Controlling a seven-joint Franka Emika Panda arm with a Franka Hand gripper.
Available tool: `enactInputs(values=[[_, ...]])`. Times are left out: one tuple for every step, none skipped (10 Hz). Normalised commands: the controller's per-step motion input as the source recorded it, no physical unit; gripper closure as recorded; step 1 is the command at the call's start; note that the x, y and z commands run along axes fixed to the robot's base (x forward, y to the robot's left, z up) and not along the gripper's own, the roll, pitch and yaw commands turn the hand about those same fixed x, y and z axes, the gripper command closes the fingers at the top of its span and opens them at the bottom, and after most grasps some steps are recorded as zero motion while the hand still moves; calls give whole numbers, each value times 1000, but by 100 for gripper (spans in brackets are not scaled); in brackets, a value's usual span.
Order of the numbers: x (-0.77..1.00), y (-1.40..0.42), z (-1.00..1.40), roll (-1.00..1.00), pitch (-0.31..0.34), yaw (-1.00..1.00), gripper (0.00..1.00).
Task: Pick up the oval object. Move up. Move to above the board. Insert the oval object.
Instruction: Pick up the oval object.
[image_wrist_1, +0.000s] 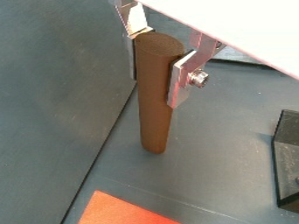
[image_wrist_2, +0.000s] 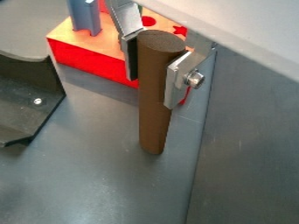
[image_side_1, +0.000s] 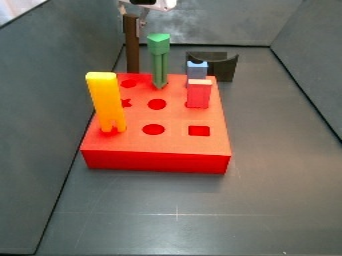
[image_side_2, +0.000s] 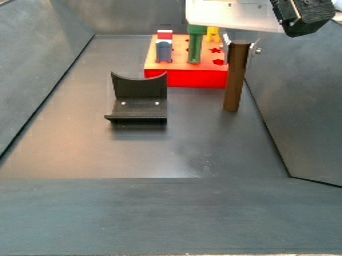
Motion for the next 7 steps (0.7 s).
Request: enactInputs(values=[[0, 0, 0, 0, 0, 0, 100], [0, 0, 0, 0, 0, 0, 100], [0, 0, 0, 0, 0, 0, 100], [0, 0, 0, 0, 0, 0, 100], [0, 0, 0, 0, 0, 0, 100], [0, 0, 0, 0, 0, 0, 100], [0, 0, 0, 0, 0, 0, 100]])
